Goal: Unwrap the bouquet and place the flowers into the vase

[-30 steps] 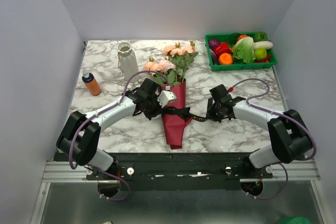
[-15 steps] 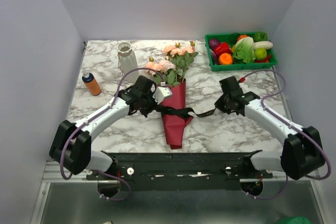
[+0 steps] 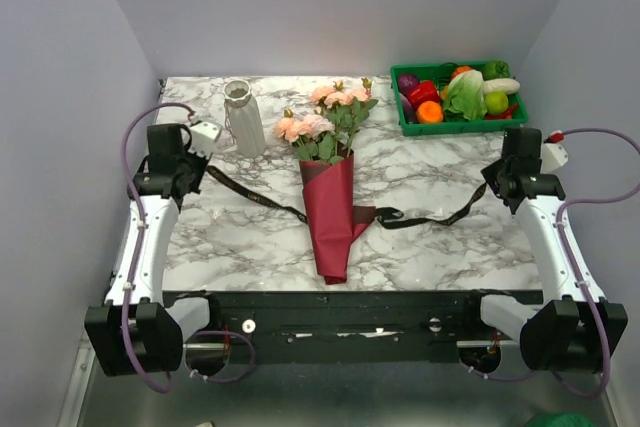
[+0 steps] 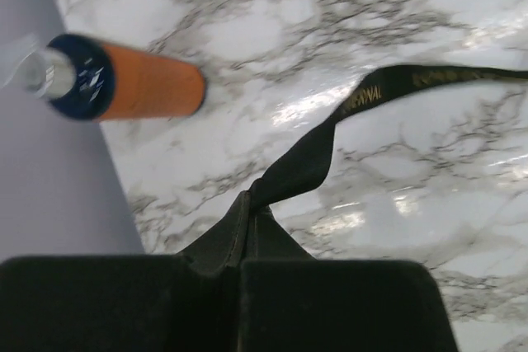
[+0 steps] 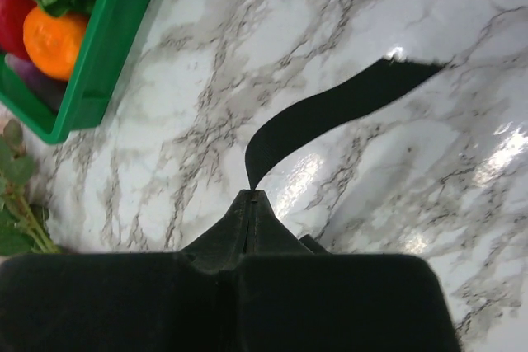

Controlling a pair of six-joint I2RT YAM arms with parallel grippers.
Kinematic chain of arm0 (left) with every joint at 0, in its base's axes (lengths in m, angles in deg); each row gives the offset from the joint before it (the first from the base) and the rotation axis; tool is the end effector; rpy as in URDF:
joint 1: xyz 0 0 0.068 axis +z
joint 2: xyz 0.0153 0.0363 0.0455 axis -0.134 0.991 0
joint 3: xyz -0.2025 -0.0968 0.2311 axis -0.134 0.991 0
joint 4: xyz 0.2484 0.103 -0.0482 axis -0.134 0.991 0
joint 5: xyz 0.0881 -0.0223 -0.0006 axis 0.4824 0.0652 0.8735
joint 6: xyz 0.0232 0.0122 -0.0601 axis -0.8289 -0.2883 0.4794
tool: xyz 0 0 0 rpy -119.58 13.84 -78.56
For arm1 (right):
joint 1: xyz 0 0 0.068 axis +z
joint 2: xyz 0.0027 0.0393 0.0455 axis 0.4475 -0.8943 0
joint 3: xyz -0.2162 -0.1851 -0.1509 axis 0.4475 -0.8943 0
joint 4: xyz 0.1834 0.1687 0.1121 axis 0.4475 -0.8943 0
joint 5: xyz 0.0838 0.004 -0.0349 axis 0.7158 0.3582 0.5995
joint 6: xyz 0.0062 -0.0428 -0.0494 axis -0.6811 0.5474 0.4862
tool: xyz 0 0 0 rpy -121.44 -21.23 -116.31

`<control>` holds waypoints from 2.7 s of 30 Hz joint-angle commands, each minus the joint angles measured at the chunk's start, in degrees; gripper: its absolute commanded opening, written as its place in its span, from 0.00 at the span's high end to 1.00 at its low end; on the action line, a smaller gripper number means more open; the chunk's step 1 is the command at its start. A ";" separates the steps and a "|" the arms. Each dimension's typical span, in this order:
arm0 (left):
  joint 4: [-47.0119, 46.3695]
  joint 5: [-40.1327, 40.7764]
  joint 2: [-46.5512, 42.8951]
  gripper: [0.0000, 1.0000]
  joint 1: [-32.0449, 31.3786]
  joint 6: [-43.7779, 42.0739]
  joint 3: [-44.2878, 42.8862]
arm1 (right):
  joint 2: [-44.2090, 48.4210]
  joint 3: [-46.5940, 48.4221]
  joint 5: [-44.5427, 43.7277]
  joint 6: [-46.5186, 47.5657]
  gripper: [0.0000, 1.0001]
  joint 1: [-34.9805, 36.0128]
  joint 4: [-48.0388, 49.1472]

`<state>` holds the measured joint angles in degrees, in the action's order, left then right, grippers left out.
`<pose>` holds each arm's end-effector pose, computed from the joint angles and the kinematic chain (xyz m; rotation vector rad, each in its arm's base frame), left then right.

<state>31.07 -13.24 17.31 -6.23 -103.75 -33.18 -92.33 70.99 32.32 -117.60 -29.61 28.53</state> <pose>0.2378 0.0032 0.3348 0.4859 2.2976 0.1543 0.2281 -0.0300 0.3248 1.1747 1.9904 -0.0083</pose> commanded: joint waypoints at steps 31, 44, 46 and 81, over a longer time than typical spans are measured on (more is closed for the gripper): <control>7.90 -15.99 1.72 0.01 -12.02 4.50 -5.87 | -10.22 5.89 -18.40 43.47 0.00 84.03 3.47; 7.89 -10.70 -0.30 0.01 -9.74 8.19 -1.92 | -24.73 4.94 -12.25 44.88 0.00 95.40 8.73; 7.98 -10.71 -1.18 0.01 -9.04 8.01 -1.39 | -25.53 4.67 -11.29 45.14 0.00 95.75 9.61; 7.46 -13.34 -1.27 0.01 -7.19 7.05 -0.07 | -33.00 -6.32 -33.86 54.02 0.11 89.51 31.94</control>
<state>39.55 -25.13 15.41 -13.66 -96.23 -33.04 -124.57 65.17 1.90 -65.03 60.22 55.78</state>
